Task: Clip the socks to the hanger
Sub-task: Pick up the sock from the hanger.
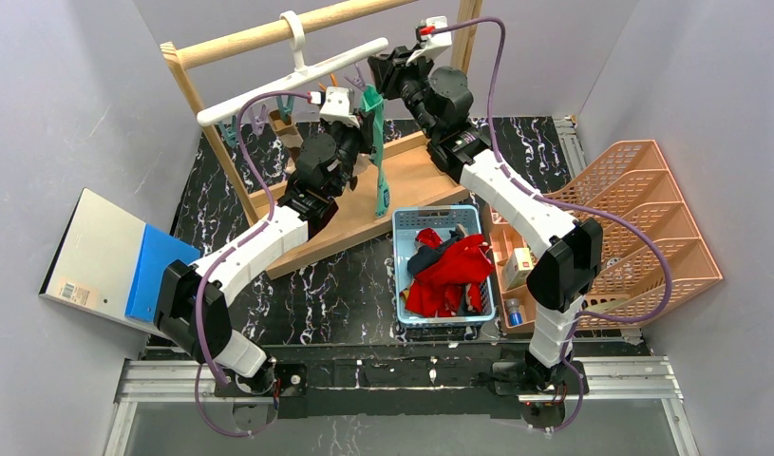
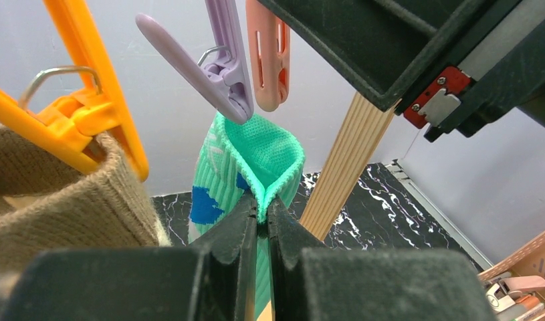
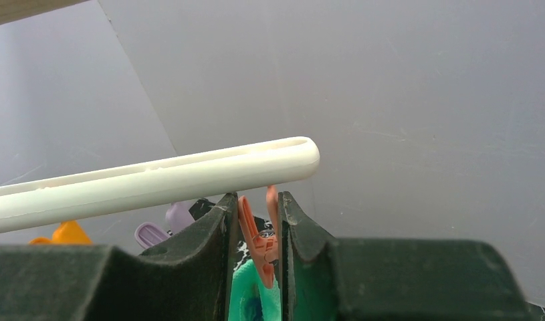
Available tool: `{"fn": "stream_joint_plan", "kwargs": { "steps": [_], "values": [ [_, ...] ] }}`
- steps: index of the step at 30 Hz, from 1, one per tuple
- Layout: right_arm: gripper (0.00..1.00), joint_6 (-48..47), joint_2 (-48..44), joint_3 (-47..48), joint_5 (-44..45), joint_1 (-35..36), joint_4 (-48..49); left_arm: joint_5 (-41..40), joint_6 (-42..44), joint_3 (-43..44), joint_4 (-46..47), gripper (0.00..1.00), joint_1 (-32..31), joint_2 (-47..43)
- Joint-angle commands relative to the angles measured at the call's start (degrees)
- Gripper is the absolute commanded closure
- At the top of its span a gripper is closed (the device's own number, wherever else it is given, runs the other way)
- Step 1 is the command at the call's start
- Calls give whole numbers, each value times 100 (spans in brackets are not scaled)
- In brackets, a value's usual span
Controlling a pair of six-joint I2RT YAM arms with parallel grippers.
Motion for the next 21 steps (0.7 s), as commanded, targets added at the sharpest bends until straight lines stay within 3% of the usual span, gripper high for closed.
{"fn": "stream_joint_plan", "kwargs": {
  "steps": [1,21],
  "values": [
    [99,146,-342,-92,-11,17,457,-150,0,194,341,100,18,-94],
    [99,222,-365,-182,-34,22,469,-176,3,104,461,100,18,-221]
  ]
}}
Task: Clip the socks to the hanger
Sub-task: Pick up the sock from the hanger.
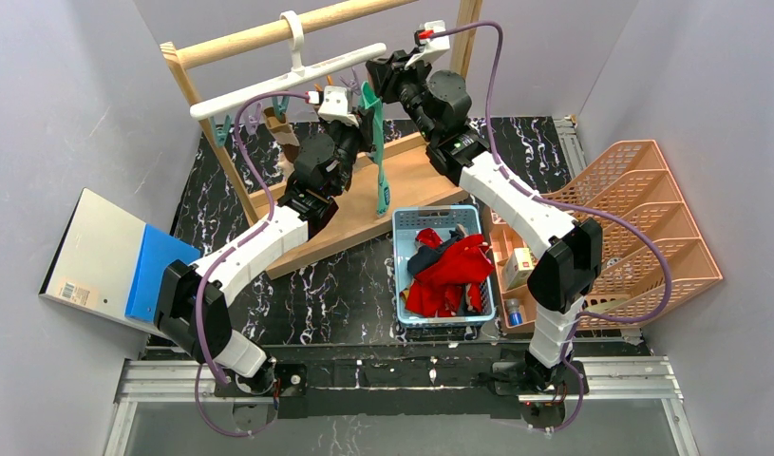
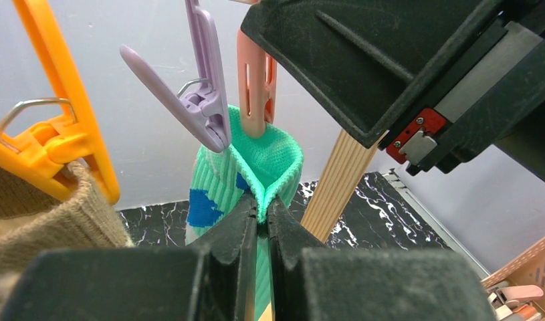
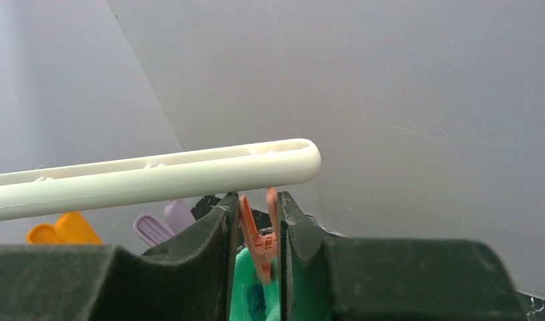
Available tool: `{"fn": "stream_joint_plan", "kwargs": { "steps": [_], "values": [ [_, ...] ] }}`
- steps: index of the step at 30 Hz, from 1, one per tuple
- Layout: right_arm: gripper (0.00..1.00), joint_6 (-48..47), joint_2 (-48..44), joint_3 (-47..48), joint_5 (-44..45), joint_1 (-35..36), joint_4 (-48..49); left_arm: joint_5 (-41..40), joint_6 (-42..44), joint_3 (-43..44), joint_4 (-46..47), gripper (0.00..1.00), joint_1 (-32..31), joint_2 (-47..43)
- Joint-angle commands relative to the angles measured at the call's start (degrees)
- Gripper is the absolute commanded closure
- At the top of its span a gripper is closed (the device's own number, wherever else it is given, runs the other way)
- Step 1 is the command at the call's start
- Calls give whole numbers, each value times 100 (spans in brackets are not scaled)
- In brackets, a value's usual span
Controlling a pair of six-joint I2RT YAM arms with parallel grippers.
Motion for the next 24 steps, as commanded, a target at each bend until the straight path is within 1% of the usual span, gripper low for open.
{"fn": "stream_joint_plan", "kwargs": {
  "steps": [1,24],
  "values": [
    [99,118,-333,-26,14,7,364,-168,6,122,301,100,18,-228],
    [99,185,-399,-319,18,7,361,-133,13,321,409,100,18,-277]
  ]
}}
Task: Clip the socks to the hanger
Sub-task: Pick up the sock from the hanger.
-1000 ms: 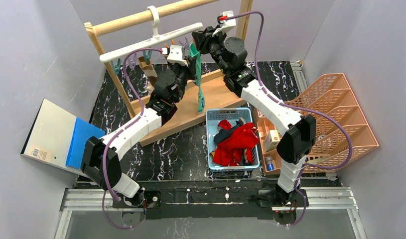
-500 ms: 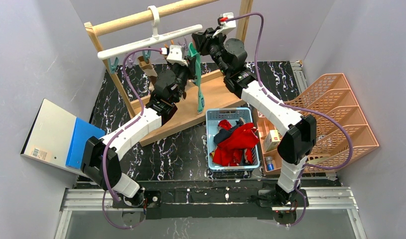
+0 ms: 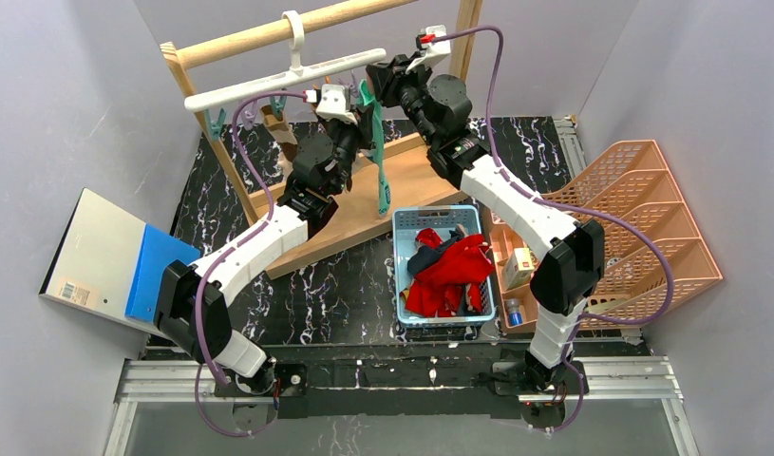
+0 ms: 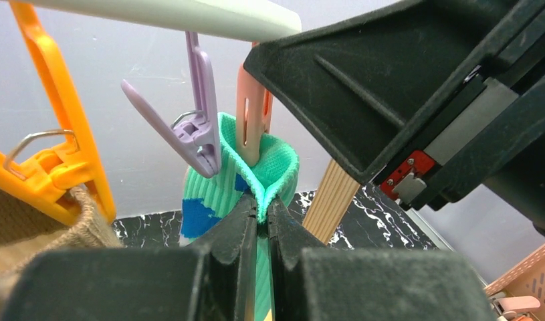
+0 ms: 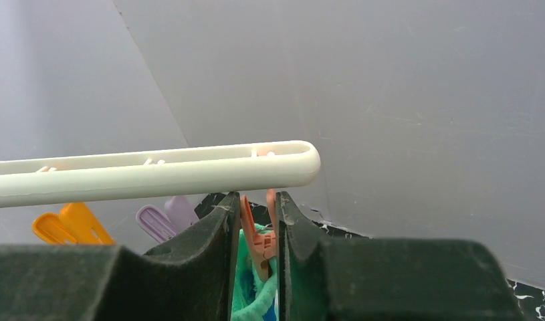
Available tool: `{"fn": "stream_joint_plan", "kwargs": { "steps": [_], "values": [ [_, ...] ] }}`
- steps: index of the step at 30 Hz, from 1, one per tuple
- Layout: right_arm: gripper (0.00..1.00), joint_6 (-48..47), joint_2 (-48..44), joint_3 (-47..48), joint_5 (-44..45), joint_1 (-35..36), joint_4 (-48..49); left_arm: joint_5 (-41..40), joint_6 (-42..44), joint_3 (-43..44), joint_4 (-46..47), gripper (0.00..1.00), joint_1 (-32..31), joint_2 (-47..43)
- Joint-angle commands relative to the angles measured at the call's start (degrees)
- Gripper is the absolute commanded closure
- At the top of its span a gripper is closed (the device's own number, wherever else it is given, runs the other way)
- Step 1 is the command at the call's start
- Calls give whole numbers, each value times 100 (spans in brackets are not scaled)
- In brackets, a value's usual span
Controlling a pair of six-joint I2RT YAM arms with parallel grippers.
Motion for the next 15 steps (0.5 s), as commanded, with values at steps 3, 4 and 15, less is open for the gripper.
{"fn": "stream_joint_plan", "kwargs": {
  "steps": [3,4,15],
  "values": [
    [99,77,-306,-120,52,6,250,-98,13,300,313,100,18,-287],
    [99,79,-316,-134,46,5,266,-98,13,305,315,100,18,-288],
    [99,117,-335,-159,-6,3,191,-45,13,312,294,100,18,-263]
  ]
}}
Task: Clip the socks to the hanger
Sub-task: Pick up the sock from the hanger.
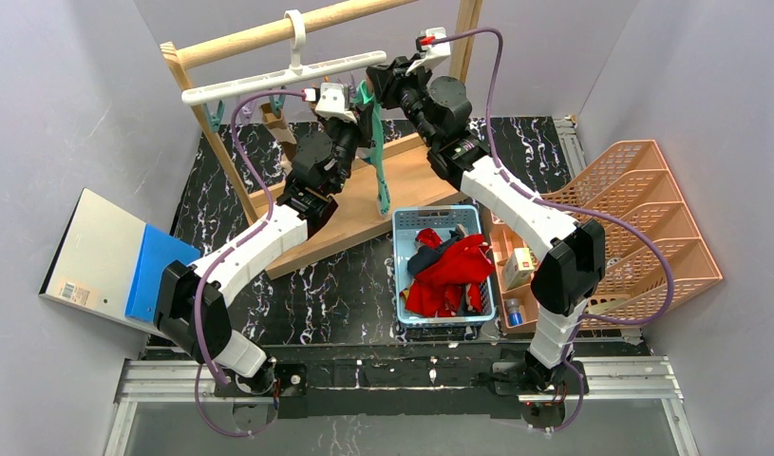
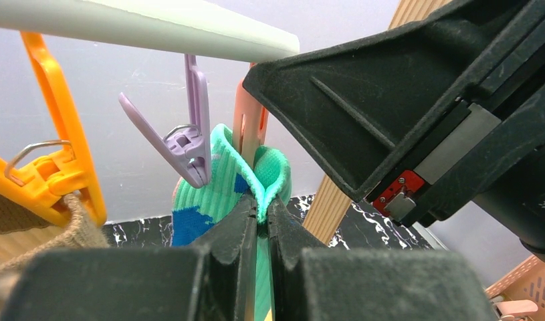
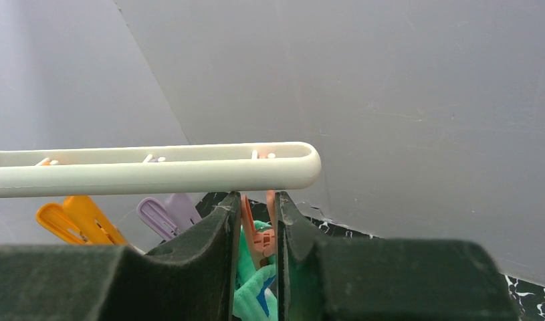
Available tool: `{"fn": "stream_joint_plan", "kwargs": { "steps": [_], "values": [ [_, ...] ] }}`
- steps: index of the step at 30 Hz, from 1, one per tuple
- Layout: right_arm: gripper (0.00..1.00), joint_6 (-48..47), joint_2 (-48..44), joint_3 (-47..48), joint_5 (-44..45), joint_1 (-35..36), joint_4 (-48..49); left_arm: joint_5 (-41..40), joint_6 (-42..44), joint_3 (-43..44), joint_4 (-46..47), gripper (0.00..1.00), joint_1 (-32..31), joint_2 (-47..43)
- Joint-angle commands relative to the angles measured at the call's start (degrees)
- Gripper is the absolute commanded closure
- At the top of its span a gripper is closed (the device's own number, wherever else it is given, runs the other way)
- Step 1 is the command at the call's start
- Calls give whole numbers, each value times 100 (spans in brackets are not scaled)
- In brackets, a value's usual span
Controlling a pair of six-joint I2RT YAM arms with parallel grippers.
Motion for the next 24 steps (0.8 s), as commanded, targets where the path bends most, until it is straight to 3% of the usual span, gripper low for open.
{"fn": "stream_joint_plan", "kwargs": {
  "steps": [1,11,22,24],
  "values": [
    [99,95,-297,-15,-22,2,117,-54,17,237,274,100,18,-255],
    [56,119,-372,55,-172,1,41,-51,64,218,248,100,20,-255],
    [31,223,-492,171,-387,-2,-152,21,122,253,171,100,18,-254],
    [22,216,-524,239,-453,-2,-321,21,121,268,161,100,18,-263]
  ]
}}
